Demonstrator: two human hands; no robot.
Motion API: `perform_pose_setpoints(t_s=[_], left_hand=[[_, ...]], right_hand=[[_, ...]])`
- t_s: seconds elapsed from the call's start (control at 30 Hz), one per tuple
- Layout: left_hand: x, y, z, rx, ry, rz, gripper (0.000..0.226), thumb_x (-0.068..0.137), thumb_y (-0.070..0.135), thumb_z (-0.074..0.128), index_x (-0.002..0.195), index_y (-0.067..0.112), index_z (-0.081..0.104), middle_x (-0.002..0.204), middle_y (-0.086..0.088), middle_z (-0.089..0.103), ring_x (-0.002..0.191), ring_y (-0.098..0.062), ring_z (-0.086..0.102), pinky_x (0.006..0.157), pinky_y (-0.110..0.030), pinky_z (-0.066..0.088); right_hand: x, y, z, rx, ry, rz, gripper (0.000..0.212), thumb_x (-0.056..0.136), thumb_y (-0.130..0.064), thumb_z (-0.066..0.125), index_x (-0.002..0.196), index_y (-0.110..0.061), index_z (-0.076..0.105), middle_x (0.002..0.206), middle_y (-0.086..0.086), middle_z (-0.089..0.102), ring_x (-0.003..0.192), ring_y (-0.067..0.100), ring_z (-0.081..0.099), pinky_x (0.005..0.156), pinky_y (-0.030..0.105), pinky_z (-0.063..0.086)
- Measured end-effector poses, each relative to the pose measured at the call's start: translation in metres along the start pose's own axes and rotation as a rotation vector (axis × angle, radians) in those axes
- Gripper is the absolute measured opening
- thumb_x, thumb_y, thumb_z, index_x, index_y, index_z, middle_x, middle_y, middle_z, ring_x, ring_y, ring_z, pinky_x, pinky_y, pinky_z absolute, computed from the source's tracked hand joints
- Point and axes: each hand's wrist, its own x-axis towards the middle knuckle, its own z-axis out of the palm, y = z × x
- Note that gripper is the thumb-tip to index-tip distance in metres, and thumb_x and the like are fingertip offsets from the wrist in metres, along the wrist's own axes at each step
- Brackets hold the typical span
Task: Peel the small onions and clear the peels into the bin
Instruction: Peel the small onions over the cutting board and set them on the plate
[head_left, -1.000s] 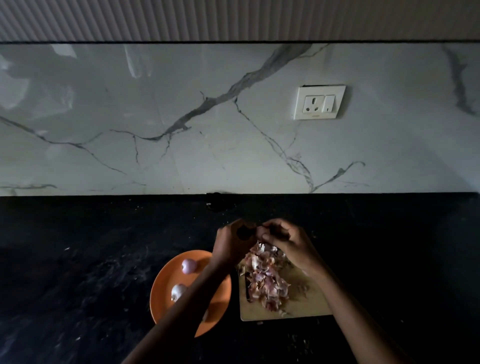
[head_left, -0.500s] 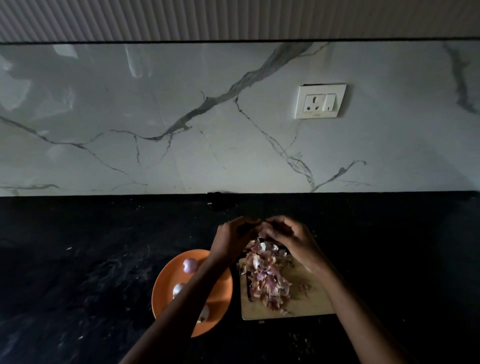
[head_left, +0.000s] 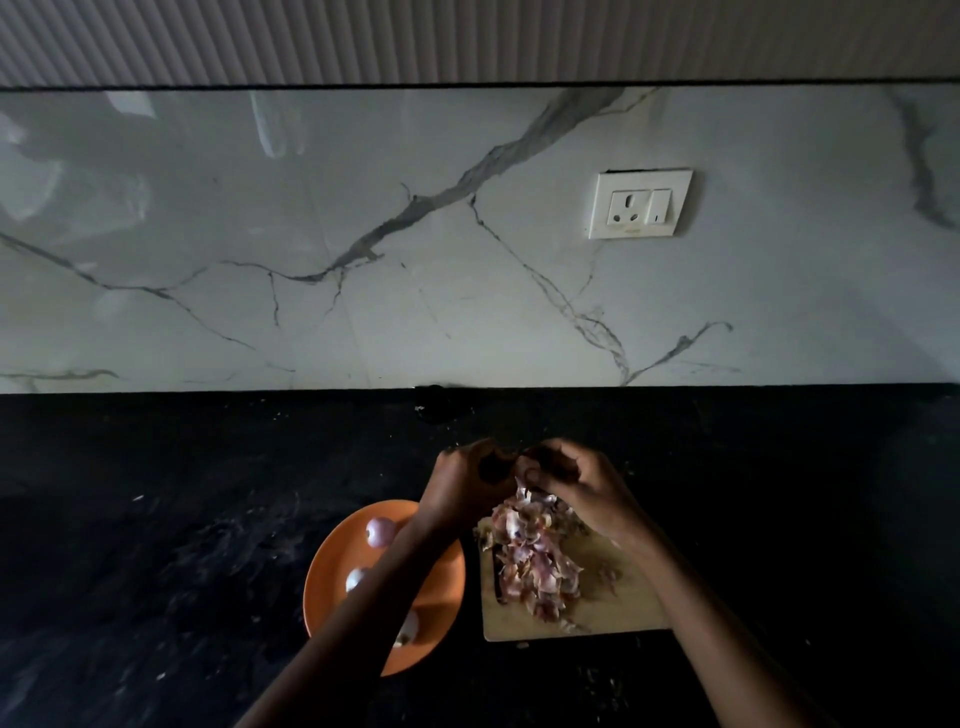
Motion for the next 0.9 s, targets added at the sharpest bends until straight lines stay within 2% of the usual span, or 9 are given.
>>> perform_pose_setpoints(t_s=[0.13,0.23,0.43,0.6,0.7,0.77,0.83,0.9], left_hand=[[0.002,-0.003,0.0,-0.039,0.036,-0.029,0.021,0.081,0.027,0.077,0.098,0.015,0.074,0.088,0.002,0.075,0.078,-0.01,0.07,0.07,-0.035,0.057],[0.004,-0.001,0.001,-0.192,0.047,-0.122,0.015,0.084,0.023,0.079,0.097,0.017,0.075,0.086,0.004,0.076,0.077,-0.008,0.072,0.07,-0.035,0.059],[0.005,0.003,0.007,-0.491,0.079,-0.281,0.006,0.089,0.022,0.074,0.095,0.024,0.072,0.086,-0.003,0.077,0.078,-0.019,0.076,0.075,-0.046,0.062],[0.006,-0.008,0.01,-0.568,0.146,-0.444,0.002,0.091,0.024,0.072,0.09,0.026,0.073,0.085,-0.001,0.077,0.084,-0.025,0.076,0.078,-0.044,0.062],[0.003,-0.01,0.01,-0.549,0.021,-0.376,0.014,0.096,0.032,0.065,0.093,0.022,0.074,0.086,-0.002,0.077,0.078,-0.022,0.076,0.075,-0.046,0.062],[0.002,-0.001,0.01,-0.592,-0.045,-0.334,0.026,0.095,0.041,0.061,0.1,0.018,0.073,0.089,-0.003,0.076,0.08,-0.019,0.075,0.073,-0.041,0.061],[0.003,0.009,0.011,-0.636,-0.066,-0.317,0.032,0.087,0.049,0.065,0.105,0.024,0.073,0.094,-0.003,0.076,0.088,-0.019,0.075,0.077,-0.042,0.061],[0.004,0.017,0.011,-0.678,-0.065,-0.283,0.028,0.083,0.048,0.07,0.104,0.029,0.073,0.097,-0.003,0.077,0.093,-0.022,0.074,0.082,-0.042,0.061]], right_hand=[[0.001,-0.001,-0.001,-0.01,-0.018,0.0,0.031,0.084,-0.031,0.079,0.113,-0.026,0.069,0.106,-0.006,0.075,0.102,0.011,0.07,0.092,0.034,0.055],[0.001,-0.004,-0.003,0.041,-0.003,-0.017,0.027,0.087,-0.02,0.076,0.113,-0.025,0.069,0.106,-0.002,0.076,0.104,0.014,0.07,0.092,0.036,0.056],[-0.001,-0.007,-0.005,0.192,0.008,-0.011,0.033,0.08,-0.028,0.076,0.113,-0.023,0.07,0.112,0.0,0.074,0.111,0.018,0.068,0.099,0.035,0.052],[-0.002,-0.006,-0.007,0.42,0.048,-0.005,0.034,0.08,-0.015,0.072,0.113,-0.013,0.066,0.111,0.005,0.074,0.111,0.023,0.066,0.092,0.031,0.056],[-0.002,-0.005,-0.011,0.372,0.041,-0.027,0.041,0.083,-0.018,0.073,0.123,-0.013,0.064,0.12,0.008,0.071,0.117,0.023,0.065,0.098,0.039,0.053],[-0.001,-0.005,-0.011,0.33,0.045,-0.03,0.04,0.085,-0.02,0.073,0.125,-0.016,0.065,0.122,0.005,0.071,0.119,0.022,0.065,0.101,0.038,0.051],[-0.001,-0.005,-0.009,0.299,0.05,-0.04,0.034,0.087,-0.019,0.072,0.121,-0.019,0.067,0.12,0.002,0.072,0.118,0.02,0.066,0.1,0.035,0.052],[0.0,-0.004,-0.007,0.264,0.056,-0.05,0.029,0.088,-0.021,0.073,0.117,-0.022,0.068,0.119,0.002,0.072,0.116,0.02,0.066,0.099,0.036,0.052]])
